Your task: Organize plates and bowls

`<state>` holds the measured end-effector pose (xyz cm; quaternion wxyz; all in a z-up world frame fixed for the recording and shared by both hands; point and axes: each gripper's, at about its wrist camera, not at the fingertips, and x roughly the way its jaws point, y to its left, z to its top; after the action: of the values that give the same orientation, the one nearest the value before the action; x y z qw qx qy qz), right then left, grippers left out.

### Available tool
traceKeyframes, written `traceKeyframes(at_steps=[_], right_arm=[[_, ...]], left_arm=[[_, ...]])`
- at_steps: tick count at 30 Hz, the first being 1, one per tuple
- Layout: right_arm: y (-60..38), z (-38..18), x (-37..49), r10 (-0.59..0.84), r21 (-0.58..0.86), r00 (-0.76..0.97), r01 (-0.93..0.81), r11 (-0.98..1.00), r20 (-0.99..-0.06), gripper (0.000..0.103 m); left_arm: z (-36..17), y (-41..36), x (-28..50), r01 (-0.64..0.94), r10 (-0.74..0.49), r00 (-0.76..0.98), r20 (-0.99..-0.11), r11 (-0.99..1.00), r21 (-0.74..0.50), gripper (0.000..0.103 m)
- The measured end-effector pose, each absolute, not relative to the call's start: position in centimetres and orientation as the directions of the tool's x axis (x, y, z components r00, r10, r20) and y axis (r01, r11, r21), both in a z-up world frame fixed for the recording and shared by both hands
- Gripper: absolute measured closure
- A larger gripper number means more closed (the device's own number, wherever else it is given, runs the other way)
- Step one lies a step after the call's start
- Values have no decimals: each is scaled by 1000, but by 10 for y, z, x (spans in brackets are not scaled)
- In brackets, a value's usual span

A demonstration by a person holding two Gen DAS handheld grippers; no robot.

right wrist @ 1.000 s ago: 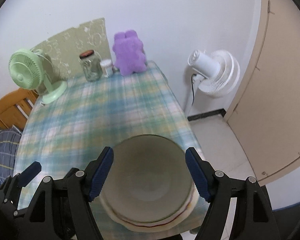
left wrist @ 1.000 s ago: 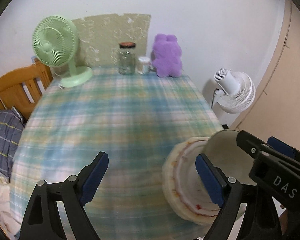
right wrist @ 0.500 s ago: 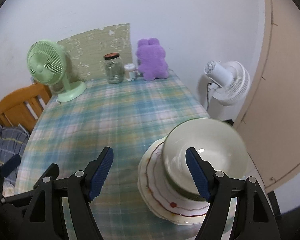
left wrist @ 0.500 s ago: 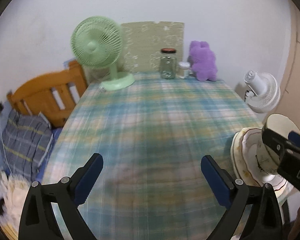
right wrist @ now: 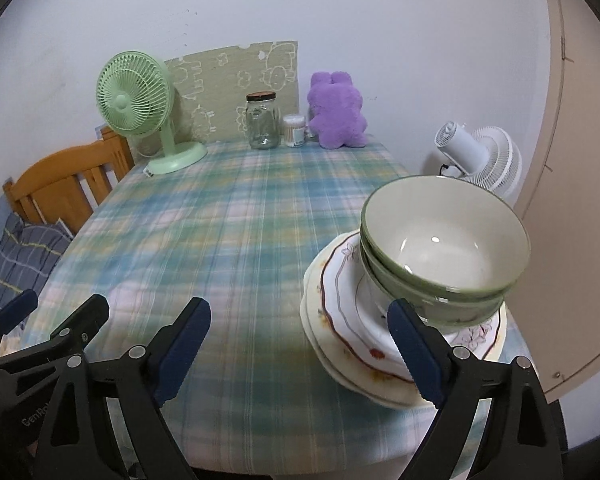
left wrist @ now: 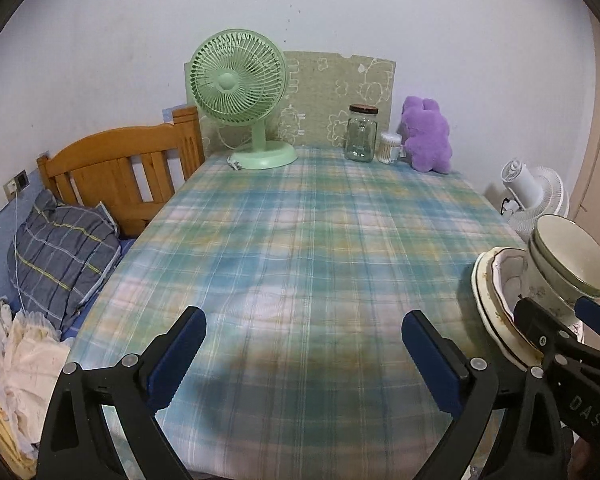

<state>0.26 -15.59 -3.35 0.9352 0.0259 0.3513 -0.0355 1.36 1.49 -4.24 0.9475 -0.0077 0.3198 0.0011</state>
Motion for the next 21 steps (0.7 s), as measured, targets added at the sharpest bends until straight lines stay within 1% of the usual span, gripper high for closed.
traceKeyframes(at_steps=[8,21], right_arm=[[-155,-33,-12,-70,33,762,120,992,-643,11],[-145,-20,-21,-76,23,769,116,993,-635,11]], left_arm=[[-37,14,-1,9,-3,813,-582,1000,8,4],[-29,23,-12,7,-14,815,-579,1000,-14,4]])
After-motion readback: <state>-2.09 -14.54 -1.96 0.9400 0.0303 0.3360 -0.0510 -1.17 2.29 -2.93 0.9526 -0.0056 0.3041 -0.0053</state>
